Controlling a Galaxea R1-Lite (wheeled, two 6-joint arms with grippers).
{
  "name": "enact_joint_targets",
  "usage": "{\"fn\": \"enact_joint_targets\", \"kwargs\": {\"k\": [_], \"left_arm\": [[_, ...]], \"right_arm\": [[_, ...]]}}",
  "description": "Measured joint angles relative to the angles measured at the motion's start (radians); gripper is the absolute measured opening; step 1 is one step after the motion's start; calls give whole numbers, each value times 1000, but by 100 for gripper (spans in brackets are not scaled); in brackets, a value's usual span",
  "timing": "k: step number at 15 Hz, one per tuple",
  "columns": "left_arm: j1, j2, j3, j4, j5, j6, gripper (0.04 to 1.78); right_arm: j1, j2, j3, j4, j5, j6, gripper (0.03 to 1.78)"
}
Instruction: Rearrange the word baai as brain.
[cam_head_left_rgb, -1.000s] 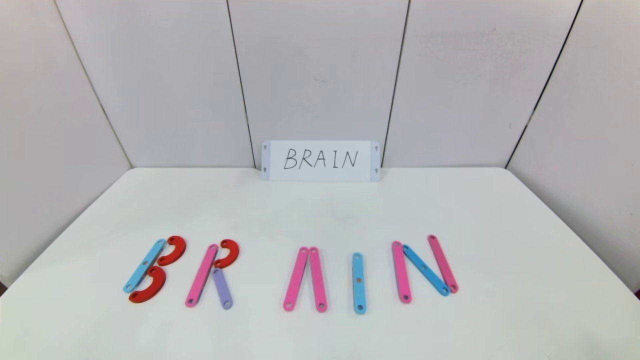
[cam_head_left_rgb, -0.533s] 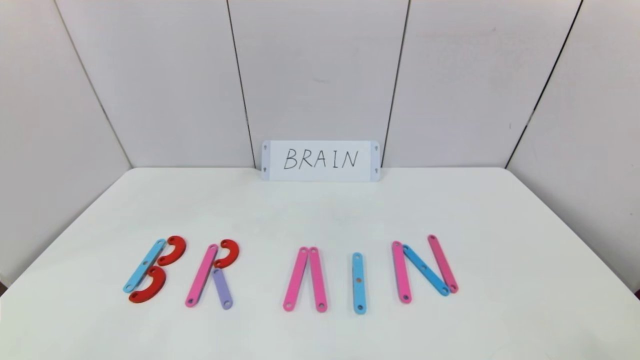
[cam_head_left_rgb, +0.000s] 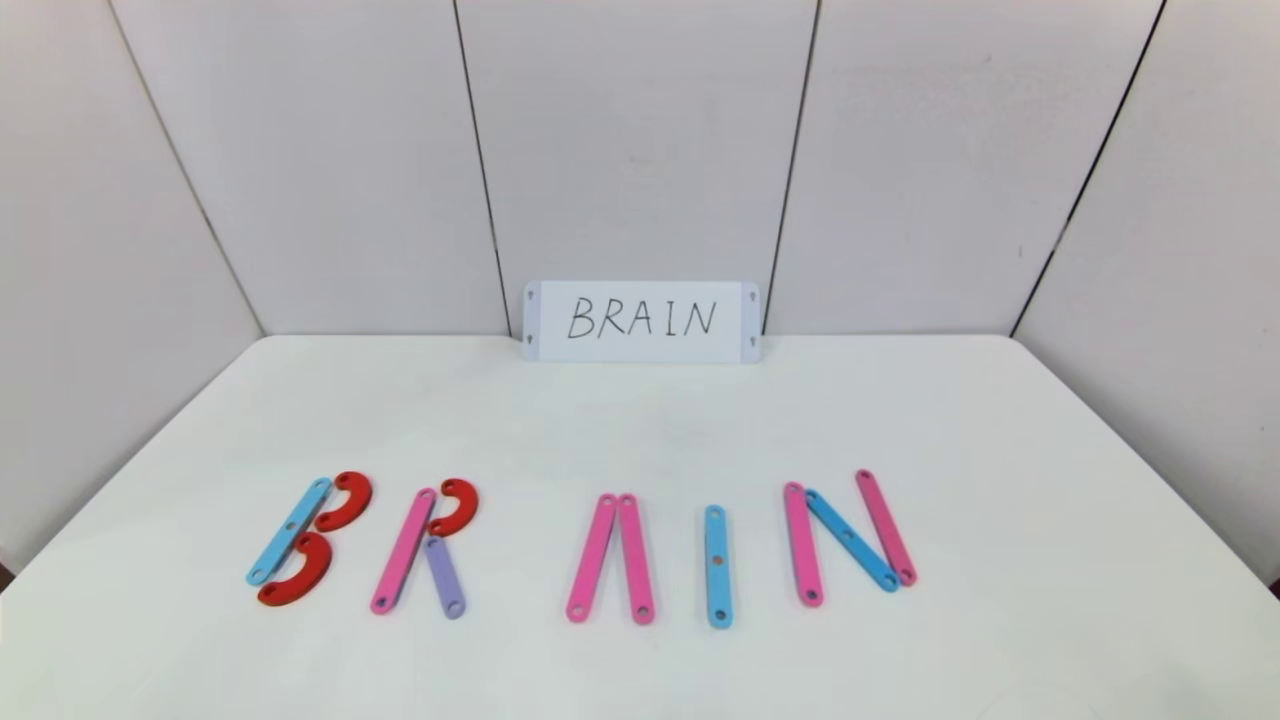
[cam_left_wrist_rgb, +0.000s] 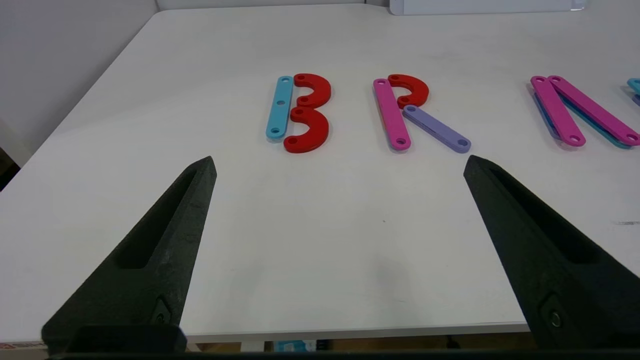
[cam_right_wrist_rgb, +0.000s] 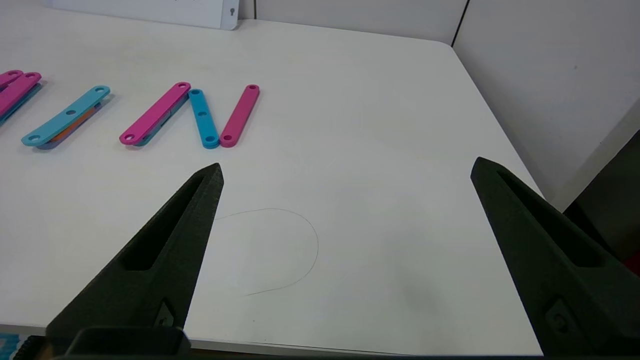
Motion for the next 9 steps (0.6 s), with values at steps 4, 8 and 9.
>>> {"fn": "enact_joint_targets", "kwargs": {"k": [4,8,9], "left_arm": [[4,0,0,0,-8,45,174],[4,0,0,1,-12,43,174],[4,0,0,2,-12,42,174]], "right_arm": [[0,0,0,0,1,0,173],[0,0,0,-3,-28,42,173],[0,0,0,-3,-30,53,173]]}}
